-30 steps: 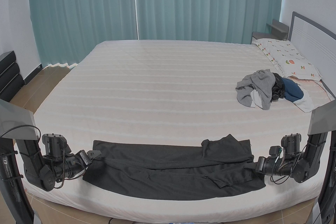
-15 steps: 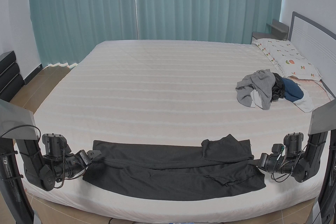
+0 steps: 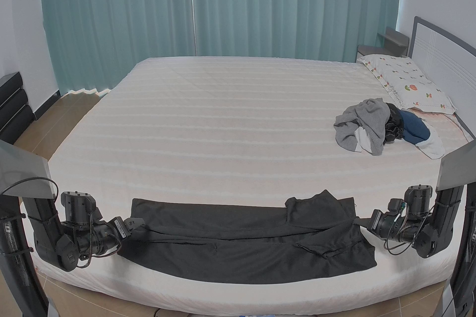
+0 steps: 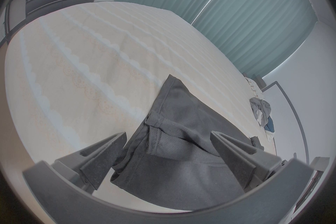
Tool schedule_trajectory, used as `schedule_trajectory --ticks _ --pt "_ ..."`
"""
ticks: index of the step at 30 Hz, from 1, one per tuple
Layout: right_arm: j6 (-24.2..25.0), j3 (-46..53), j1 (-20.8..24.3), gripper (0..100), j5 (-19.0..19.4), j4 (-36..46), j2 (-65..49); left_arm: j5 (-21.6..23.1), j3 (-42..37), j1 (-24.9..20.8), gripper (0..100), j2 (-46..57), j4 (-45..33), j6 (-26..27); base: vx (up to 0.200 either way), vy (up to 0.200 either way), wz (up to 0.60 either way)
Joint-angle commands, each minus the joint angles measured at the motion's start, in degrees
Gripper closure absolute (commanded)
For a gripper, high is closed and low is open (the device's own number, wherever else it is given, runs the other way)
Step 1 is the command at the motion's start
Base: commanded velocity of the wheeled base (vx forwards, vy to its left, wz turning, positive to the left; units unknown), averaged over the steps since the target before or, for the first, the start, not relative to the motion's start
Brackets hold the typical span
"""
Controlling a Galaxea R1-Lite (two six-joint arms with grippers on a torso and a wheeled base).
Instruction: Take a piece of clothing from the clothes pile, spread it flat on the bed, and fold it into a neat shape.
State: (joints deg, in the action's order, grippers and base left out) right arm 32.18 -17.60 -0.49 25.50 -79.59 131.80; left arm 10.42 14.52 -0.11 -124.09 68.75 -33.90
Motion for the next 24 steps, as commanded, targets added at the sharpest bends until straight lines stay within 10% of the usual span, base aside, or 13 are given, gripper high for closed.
schedule_trajectory --ticks 1,5,6,16,24 --pt "0.0 -0.1 -0.3 100 0.2 0.0 0.6 0.0 0.2 0.5 0 1.3 0.0 0.0 0.0 0.0 0.0" --pt "0.0 0.2 -0.2 100 0.2 0.0 0.8 0.1 0.2 0.5 0 1.4 0.1 -0.2 0.0 0.0 0.0" --pt "0.0 0.3 -0.2 0 0.2 0.0 0.8 0.1 0.2 0.5 0 1.4 0.0 -0.2 0.0 0.0 0.0" --pt "3.6 0.5 -0.9 0 0.6 -0.6 -1.4 3.5 1.1 2.9 0 1.0 -0.3 0.0 0.0 0.0 0.0" --pt "5.8 0.6 -3.4 0 0.8 -2.3 -1.0 9.1 -6.0 3.4 0 0.8 -0.8 10.9 0.0 0.0 0.0"
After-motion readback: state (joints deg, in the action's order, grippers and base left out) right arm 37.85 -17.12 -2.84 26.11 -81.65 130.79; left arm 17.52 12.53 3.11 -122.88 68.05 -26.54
